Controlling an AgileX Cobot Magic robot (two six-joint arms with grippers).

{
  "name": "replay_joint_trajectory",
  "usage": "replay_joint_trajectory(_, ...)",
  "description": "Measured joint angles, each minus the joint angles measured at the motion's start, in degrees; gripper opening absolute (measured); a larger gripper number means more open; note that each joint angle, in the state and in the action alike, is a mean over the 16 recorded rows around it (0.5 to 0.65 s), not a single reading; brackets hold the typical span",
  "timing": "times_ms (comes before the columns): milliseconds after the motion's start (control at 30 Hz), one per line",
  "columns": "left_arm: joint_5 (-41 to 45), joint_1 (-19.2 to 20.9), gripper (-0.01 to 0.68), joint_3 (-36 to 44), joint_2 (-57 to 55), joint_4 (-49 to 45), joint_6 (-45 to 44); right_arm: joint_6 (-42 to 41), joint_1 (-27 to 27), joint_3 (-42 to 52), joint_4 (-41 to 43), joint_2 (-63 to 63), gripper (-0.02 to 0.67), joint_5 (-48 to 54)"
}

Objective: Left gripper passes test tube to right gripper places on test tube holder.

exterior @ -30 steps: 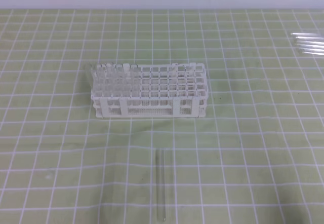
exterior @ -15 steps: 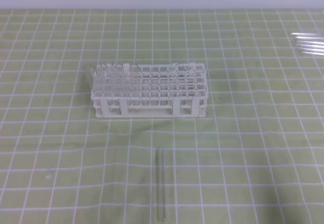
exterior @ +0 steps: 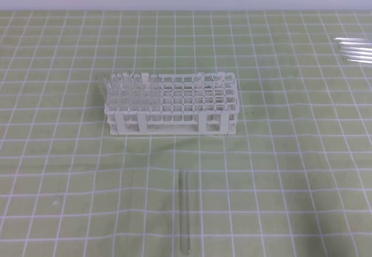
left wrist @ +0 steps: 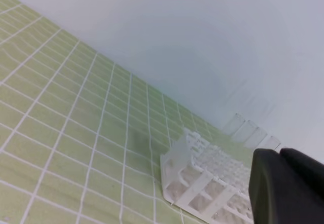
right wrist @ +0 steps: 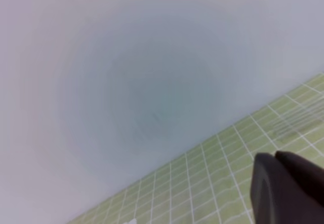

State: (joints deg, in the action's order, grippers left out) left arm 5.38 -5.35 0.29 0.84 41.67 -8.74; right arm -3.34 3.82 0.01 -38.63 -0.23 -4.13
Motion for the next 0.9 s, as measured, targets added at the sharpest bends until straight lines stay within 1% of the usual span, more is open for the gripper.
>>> replay_joint_trajectory(200, 1.65, 0.0, -0.003, -1.11, -0.17, -0.03, 0.24, -0.07, 0.0, -0.92, -1.56, 0.27, -0.017, 3.98)
replay_joint_trajectory(433, 6.03, 0.0, -0.003, -6.6, -3.92, 0.13, 0.43, -0.68, 0.0, -6.3, 0.28, 5.18, -0.018, 13.19)
replay_joint_trajectory(600, 11.84, -0.01, -0.002, -13.37, -10.2, -0.08, -0.73, -1.65, 0.0, -13.48, 3.34, 12.54, -0.017, 22.75)
replay_joint_trajectory(900, 26.37, 0.0, -0.002, -26.74, -27.89, -2.52, -5.05, -3.13, 0.0, -26.98, 9.65, 28.99, -0.017, 39.86)
